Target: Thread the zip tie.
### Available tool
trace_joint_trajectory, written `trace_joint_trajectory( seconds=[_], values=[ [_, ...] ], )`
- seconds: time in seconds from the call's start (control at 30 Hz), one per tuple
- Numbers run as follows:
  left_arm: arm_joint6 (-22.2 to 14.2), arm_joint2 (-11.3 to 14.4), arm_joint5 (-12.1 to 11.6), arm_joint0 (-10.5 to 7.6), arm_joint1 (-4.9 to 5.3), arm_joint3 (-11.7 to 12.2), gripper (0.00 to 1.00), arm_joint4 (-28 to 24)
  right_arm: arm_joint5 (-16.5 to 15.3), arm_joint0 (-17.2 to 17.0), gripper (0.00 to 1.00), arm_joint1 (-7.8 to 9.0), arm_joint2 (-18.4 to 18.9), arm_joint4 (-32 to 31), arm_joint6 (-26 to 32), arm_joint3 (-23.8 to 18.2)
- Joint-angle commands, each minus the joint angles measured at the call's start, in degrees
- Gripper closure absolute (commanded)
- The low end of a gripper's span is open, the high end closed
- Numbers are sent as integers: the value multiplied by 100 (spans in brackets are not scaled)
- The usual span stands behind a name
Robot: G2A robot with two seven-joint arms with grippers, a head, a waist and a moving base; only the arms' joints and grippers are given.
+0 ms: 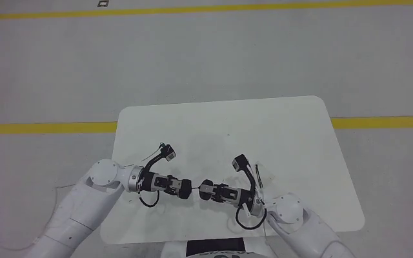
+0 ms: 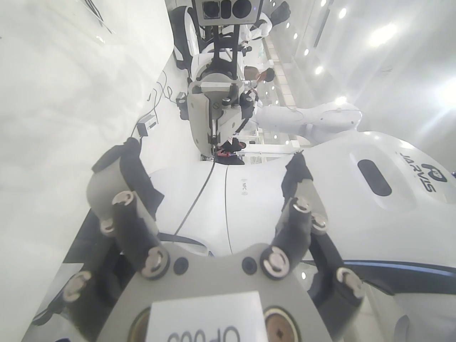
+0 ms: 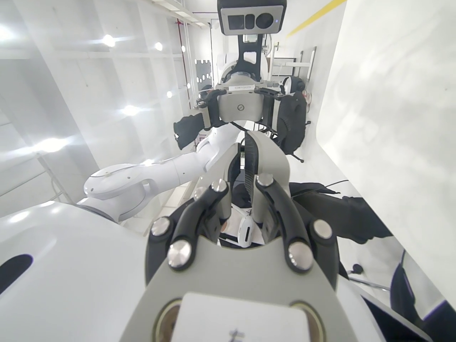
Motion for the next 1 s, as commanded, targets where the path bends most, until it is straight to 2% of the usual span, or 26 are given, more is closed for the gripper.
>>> trace_joint_trajectory(
  seconds=[0.0, 0.67, 0.77, 0.97],
  values=[
    [0, 0, 0, 0, 0, 0, 0, 0, -27, -23, 100, -3, 20, 105, -75, 13],
    [0, 0, 0, 0, 0, 0, 0, 0, -144, -103, 100, 9, 102, 217, -231, -3],
    [269, 49, 30, 28, -8, -73, 0, 90, -127, -108, 100, -2, 74, 178, -375, -31],
    [311, 51, 24, 20, 11, -93, 0, 98, -253, -141, 100, -8, 109, 213, -535, -47]
  ],
)
